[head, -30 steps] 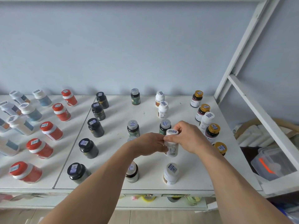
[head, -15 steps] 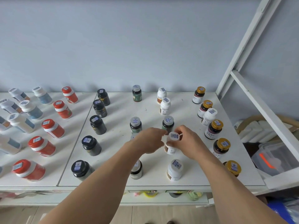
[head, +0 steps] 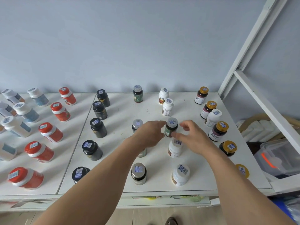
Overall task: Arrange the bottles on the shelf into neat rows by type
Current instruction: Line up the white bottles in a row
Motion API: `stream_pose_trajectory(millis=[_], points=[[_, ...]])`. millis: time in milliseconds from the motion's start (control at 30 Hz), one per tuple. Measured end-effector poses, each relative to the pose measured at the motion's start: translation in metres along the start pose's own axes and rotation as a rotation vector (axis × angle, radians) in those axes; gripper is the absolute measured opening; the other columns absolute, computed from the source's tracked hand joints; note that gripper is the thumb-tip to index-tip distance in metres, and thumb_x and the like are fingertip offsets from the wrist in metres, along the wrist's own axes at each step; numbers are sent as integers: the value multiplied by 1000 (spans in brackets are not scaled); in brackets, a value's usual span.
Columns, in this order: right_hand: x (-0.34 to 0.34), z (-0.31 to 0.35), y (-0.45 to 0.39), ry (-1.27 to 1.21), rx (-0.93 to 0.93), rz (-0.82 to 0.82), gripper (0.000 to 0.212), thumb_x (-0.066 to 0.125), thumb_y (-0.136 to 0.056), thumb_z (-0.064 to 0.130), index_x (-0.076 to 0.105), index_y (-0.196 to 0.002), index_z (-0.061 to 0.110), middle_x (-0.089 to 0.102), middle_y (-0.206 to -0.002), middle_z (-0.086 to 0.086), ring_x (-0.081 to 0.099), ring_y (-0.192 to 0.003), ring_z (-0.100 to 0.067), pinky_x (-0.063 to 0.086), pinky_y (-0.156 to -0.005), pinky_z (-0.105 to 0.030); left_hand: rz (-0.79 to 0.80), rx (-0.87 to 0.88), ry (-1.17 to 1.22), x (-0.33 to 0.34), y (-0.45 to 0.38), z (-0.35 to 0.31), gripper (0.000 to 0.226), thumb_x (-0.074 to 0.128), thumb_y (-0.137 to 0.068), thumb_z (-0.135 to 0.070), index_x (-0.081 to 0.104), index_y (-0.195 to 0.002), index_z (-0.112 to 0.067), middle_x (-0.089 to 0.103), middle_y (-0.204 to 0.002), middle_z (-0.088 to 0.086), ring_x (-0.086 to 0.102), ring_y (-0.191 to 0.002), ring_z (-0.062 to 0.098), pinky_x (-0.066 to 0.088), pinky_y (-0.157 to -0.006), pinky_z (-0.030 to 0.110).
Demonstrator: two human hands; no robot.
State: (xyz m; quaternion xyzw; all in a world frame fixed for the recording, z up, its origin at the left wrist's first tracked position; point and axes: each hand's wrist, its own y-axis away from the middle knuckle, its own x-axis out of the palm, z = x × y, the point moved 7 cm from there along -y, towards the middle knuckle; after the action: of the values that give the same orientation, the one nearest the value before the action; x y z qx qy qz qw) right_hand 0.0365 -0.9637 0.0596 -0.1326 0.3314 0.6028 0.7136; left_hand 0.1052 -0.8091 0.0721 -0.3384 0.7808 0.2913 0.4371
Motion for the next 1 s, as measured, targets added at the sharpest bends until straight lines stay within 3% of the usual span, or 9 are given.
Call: stream_pose_trajectory(millis=[167, 400, 533, 600, 733, 867, 1000], points=[[-3, 7, -40, 130, -45, 58, 70, 72, -81, 41, 37, -141, 30, 43, -145, 7, 43, -129, -15, 35, -92, -29, 20, -40, 16, -4, -15, 2, 59, 56, -93, -25, 33, -147, -24, 45, -146, -4, 39, -135, 19, 31, -106, 30], [11, 0, -66, 100, -89, 192, 57, 70, -83, 33, 46, -135, 36, 60, -125, 12, 56, -110, -10, 41, -87, -25, 79, -106, 44, -2, -38, 0, 58, 51, -95, -24, 29, -149, -22, 44, -147, -4, 38, -135, 20, 31, -104, 29], [3, 6, -71, 57, -110, 119, 38, 76, -74, 43, 54, -105, 42, 65, -97, 20, 61, -92, -1, 43, -69, -22, 120, -140, 116, 5, -41, 0, 55, 52, -95, -22, 33, -147, -21, 48, -144, -3, 43, -131, 20, 34, -101, 28], [-6, 14, -72, 46, -111, 63, 35, 77, -68, 52, 53, -93, 43, 64, -88, 21, 59, -81, 6, 39, -60, -20, 124, -147, 171, 4, -42, -1, 47, 52, -94, -19, 44, -140, -22, 54, -137, -3, 48, -125, 20, 37, -97, 28], [-22, 30, -75, 68, -117, -12, 47, 75, -64, 64, 53, -93, 35, 62, -90, 20, 55, -82, 7, 37, -57, -21, 147, -159, 281, -5, -47, -4, 38, 55, -91, -15, 56, -128, -21, 64, -120, 0, 56, -110, 22, 46, -91, 32], [-28, 39, -76, 86, -89, -78, 52, 72, -61, 68, 52, -90, 31, 60, -87, 17, 55, -75, 2, 37, -55, -25, 197, -141, 272, -12, -52, -5, 34, 60, -87, -17, 60, -120, -23, 66, -112, -4, 57, -103, 18, 40, -76, 24], [-29, 41, -74, 117, -52, -135, 54, 69, -60, 72, 48, -84, 29, 59, -77, 13, 55, -68, -2, 33, -51, -26, 243, -128, 244, -17, -56, -3, 31, 64, -84, -21, 63, -115, -25, 67, -107, -4, 58, -100, 18, 43, -80, 26]])
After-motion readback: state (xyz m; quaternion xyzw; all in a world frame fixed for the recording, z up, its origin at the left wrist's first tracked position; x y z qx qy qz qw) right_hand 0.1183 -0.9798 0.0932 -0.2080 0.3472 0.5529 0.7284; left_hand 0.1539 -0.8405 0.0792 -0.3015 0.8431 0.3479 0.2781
